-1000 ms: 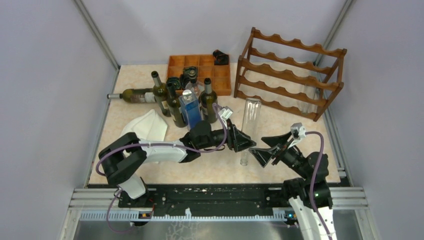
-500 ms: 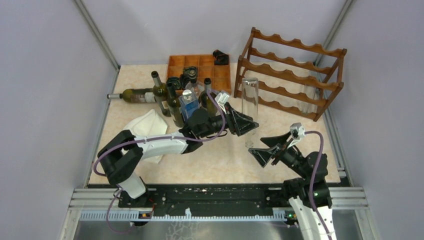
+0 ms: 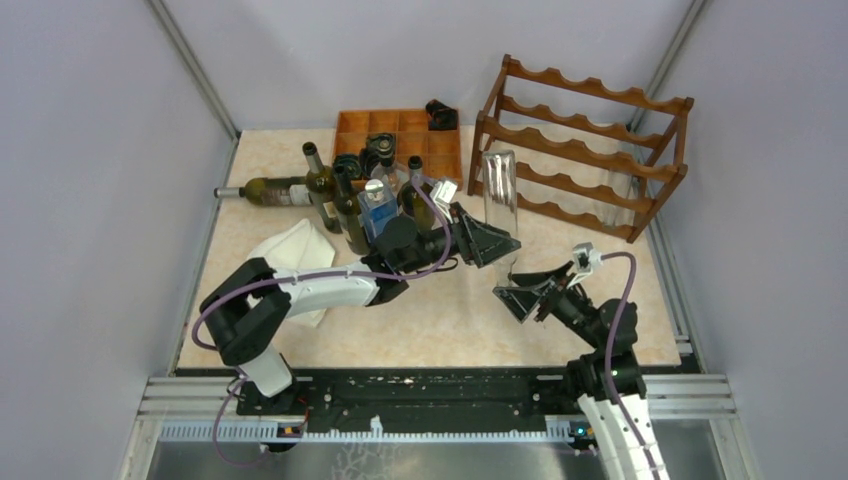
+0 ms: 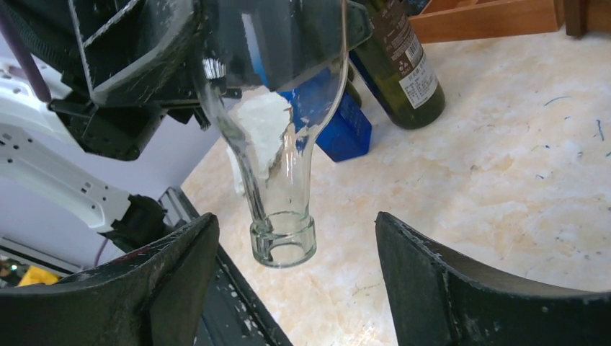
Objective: Put the wine bottle on the wine rack
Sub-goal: Pick up the wine bottle from the center of the board.
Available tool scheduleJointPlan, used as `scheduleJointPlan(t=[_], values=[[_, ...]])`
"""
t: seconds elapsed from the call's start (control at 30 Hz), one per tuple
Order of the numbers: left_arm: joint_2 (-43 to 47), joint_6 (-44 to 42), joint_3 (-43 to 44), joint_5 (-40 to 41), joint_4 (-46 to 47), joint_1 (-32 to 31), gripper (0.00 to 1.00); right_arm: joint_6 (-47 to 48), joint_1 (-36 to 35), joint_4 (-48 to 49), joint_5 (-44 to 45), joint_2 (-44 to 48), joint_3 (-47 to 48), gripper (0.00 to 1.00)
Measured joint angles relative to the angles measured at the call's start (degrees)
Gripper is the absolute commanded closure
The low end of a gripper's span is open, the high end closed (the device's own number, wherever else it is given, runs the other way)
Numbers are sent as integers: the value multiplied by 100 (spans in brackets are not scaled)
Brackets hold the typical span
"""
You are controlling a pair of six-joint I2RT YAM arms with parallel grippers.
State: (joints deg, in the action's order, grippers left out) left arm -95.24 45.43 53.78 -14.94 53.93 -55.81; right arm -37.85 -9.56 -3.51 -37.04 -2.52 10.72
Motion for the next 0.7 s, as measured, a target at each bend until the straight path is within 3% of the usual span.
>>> scheduleJointPlan(t=[0.4, 0.7], values=[[-345, 588, 0, 111, 219, 0, 100, -636, 0, 1517, -57, -850, -326, 38], [-396, 866, 0, 214, 439, 0, 100, -890, 0, 2096, -63, -1204, -476, 44]])
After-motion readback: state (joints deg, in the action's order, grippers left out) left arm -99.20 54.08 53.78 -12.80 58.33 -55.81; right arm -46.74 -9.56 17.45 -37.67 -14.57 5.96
